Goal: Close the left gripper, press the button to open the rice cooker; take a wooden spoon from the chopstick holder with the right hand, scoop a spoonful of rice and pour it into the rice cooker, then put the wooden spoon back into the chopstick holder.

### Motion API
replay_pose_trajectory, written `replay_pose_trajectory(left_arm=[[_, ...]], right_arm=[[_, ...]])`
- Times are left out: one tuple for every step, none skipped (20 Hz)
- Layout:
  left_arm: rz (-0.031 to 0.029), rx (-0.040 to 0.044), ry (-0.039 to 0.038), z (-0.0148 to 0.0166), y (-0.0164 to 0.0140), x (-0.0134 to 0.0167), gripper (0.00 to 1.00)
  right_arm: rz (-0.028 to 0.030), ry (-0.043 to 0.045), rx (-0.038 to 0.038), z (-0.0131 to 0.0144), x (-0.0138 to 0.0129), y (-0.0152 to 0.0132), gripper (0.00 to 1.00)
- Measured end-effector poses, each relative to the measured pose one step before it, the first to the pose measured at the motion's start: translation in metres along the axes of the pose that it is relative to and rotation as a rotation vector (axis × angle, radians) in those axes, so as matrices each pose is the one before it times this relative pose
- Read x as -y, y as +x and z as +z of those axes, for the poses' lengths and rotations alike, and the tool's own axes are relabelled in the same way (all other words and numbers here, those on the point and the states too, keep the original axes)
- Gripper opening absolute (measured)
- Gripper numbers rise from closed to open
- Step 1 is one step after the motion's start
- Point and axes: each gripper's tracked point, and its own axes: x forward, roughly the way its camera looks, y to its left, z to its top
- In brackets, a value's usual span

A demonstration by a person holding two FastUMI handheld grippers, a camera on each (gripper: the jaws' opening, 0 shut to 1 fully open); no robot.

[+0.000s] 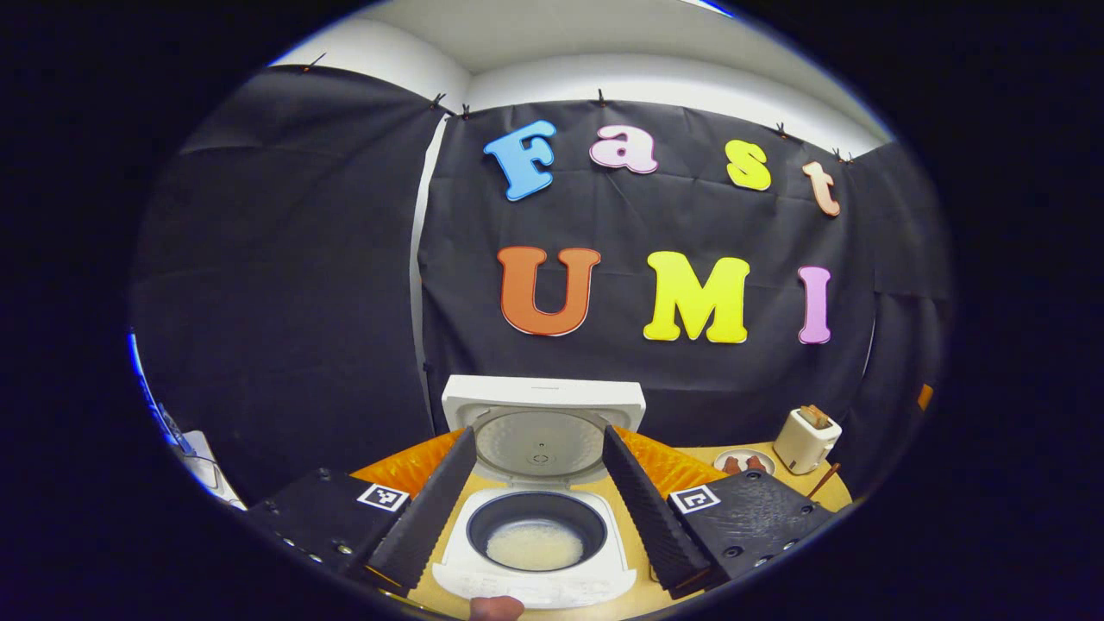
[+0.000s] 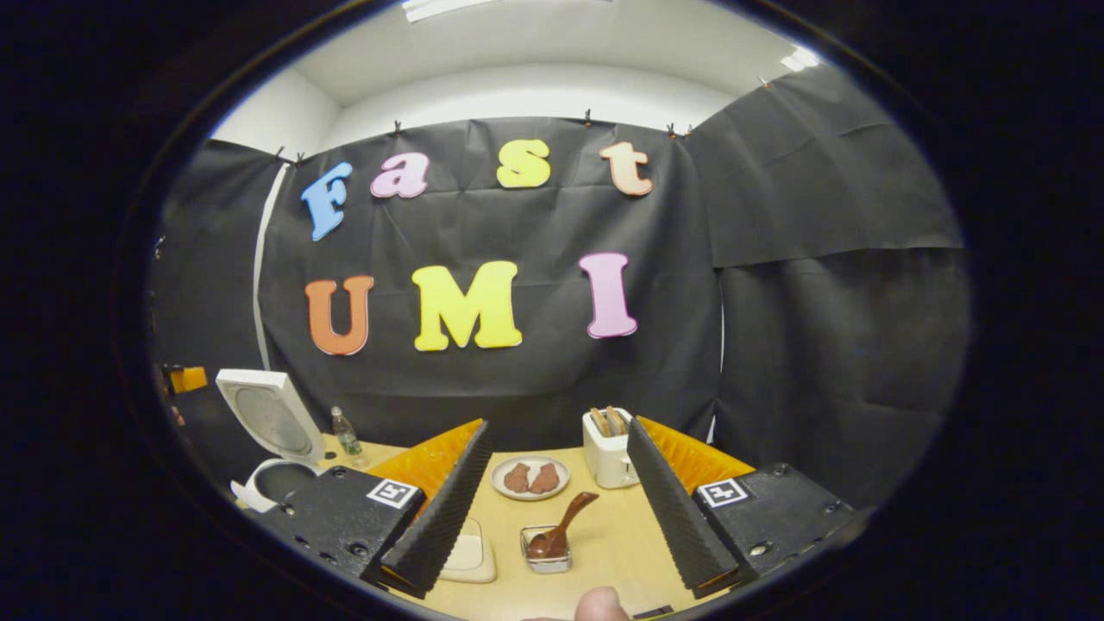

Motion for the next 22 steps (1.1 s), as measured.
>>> replay_pose_trajectory(left_arm=[[0.01012,0.01191,0.00320,-0.00062,-0.00638,0.00191,0.95],[0.00821,0.00953,0.00148,-0.00093,-0.00743,0.00219,0.95],[-0.00271,0.01101,0.00023,-0.00005,-0.00478,0.00509,0.95],[-0.00386,0.00703,-0.00123,0.00057,-0.00336,0.00447,0.95],[0.00394,0.00055,-0.00218,-0.00049,-0.00103,0.00243,0.94],[0.00857,0.00011,-0.00348,-0.00026,-0.00159,0.00036,0.94],[0.00385,-0.00395,-0.00511,0.00002,-0.00019,0.00215,0.94],[0.00511,-0.00449,-0.00006,-0.00170,-0.00060,0.00197,0.94],[0.01160,-0.00561,0.00204,-0.00119,-0.00132,0.00007,0.94],[0.01197,-0.00637,-0.00159,-0.00192,-0.00171,0.00073,0.95],[0.01695,-0.00300,-0.00240,-0.00067,-0.00254,0.00084,0.95],[0.01917,-0.00030,-0.00401,-0.00099,-0.00325,-0.00048,0.95],[0.01602,0.00089,-0.00694,-0.00147,-0.00292,0.00157,0.95],[0.00944,0.00365,-0.00680,0.00032,-0.00426,0.00349,0.95],[0.00446,0.00342,-0.00079,-0.00181,-0.00231,0.00537,0.95],[0.00470,0.00169,0.00765,-0.00120,-0.00229,0.00362,0.95],[0.00632,-0.00144,0.00709,-0.00021,-0.00145,0.00248,0.95],[0.00654,-0.00394,-0.00036,-0.00044,-0.00082,0.00236,0.95],[0.00861,-0.00330,-0.00867,0.00007,-0.00099,0.00180,0.95],[0.00507,-0.00128,-0.00874,0.00051,-0.00072,0.00140,0.94],[0.00558,-0.00141,-0.00181,-0.00079,0.00066,0.00063,0.94],[0.01033,-0.01077,0.00352,-0.00194,0.00062,-0.00102,0.94]], right_arm=[[0.01512,-0.00293,-0.01504,-0.00802,-0.00021,0.00001,1.00],[0.01646,0.00051,-0.02320,-0.01112,-0.00100,0.00096,1.00],[0.01498,0.00593,-0.02392,-0.01075,0.00005,0.00219,1.00],[0.01519,0.00423,-0.02046,-0.00994,0.00022,0.00413,1.00],[0.01369,0.00165,-0.01226,-0.00817,0.00052,0.00541,1.00],[0.01542,-0.00269,-0.01512,-0.00903,-0.00021,0.00808,1.00],[0.01539,0.00347,-0.01948,-0.01052,0.00075,0.01085,1.00],[0.01685,0.00697,-0.02555,-0.01336,0.00147,0.01145,1.00],[0.00624,0.00740,-0.03494,-0.01387,0.00390,0.01385,1.00],[0.00742,0.01093,-0.03336,-0.01414,0.00489,0.01479,1.00],[0.00647,0.01612,-0.03263,-0.01305,0.00487,0.01456,1.00],[0.00616,0.01931,-0.03464,-0.01328,0.00566,0.01542,1.00],[0.00544,0.01916,-0.03369,-0.01153,0.00583,0.01441,0.98],[0.01223,0.02164,-0.02950,-0.01057,0.00421,0.01468,0.98],[0.01087,0.01619,-0.02624,-0.00955,0.00423,0.01578,1.00],[0.01043,0.01668,-0.02799,-0.00762,0.00618,0.01578,1.00],[0.01350,0.02379,-0.03062,-0.00843,0.00420,0.01597,0.99],[0.00433,0.02564,-0.02963,-0.00756,0.00517,0.01632,0.99],[0.00569,0.02275,-0.02244,-0.00447,0.00415,0.01390,0.96],[-0.00047,0.00817,-0.01949,-0.00368,0.00376,0.01211,0.96],[0.00714,0.00581,-0.01469,-0.00364,0.00199,0.00872,0.92],[0.00285,0.01020,-0.01839,-0.00247,0.00238,0.00843,0.90]])
